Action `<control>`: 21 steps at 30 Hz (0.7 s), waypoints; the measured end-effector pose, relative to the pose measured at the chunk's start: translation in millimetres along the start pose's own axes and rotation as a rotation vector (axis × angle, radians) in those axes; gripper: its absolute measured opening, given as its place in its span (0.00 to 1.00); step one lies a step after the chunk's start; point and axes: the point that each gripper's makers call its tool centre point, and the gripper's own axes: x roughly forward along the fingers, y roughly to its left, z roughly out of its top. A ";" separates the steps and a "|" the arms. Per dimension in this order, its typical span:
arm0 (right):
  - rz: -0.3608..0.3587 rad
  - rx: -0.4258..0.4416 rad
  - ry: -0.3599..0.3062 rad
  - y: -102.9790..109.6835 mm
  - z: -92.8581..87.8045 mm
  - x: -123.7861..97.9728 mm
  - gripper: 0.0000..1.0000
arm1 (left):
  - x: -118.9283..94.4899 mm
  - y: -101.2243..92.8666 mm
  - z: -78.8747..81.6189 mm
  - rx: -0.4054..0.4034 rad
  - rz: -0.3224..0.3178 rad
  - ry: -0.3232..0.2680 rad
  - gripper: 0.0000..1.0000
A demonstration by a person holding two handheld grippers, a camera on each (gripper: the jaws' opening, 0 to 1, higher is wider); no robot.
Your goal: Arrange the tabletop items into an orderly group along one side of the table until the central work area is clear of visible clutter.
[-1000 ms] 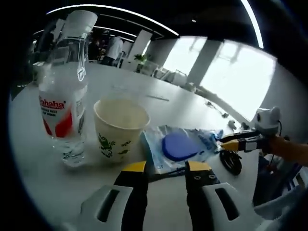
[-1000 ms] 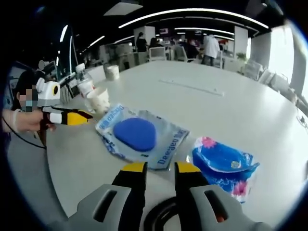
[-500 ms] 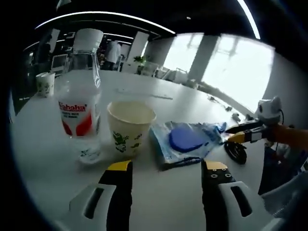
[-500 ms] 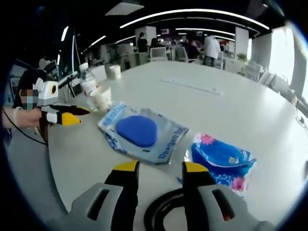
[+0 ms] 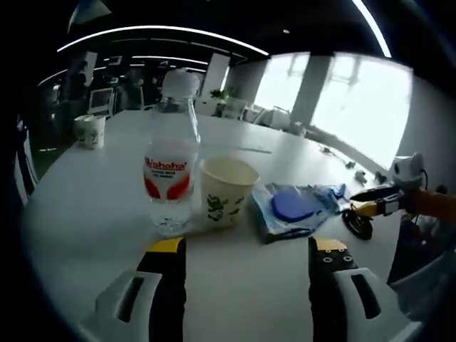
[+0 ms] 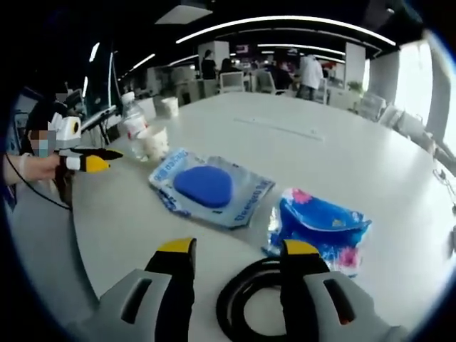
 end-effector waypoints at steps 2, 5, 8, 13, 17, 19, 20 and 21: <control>-0.004 -0.002 0.000 0.1 -1.9 -2.8 0.47 | -4.5 2.9 0.6 0.004 0.010 -0.008 0.69; -0.009 0.001 -0.006 0.9 -4.1 -7.2 0.49 | -11.7 9.5 2.3 0.001 0.033 -0.021 0.70; -0.010 0.003 -0.003 2.8 -7.8 -10.5 0.50 | -17.4 14.1 2.0 -0.006 0.044 -0.023 0.72; -0.020 0.008 -0.005 6.9 -15.9 -17.3 0.55 | -30.4 21.5 1.1 -0.015 0.072 -0.032 0.75; -0.025 0.010 -0.008 8.4 -20.1 -22.0 0.60 | -40.0 26.3 -0.6 -0.037 0.090 -0.040 0.76; -0.031 0.015 -0.013 8.3 -21.5 -25.0 0.62 | -44.2 27.3 -0.8 -0.041 0.095 -0.044 0.76; -0.037 0.020 -0.015 8.0 -21.9 -26.3 0.64 | -45.7 27.8 -0.5 -0.040 0.098 -0.048 0.77; -0.043 0.018 -0.016 8.3 -22.9 -28.3 0.65 | -47.2 28.4 -0.8 -0.042 0.099 -0.045 0.77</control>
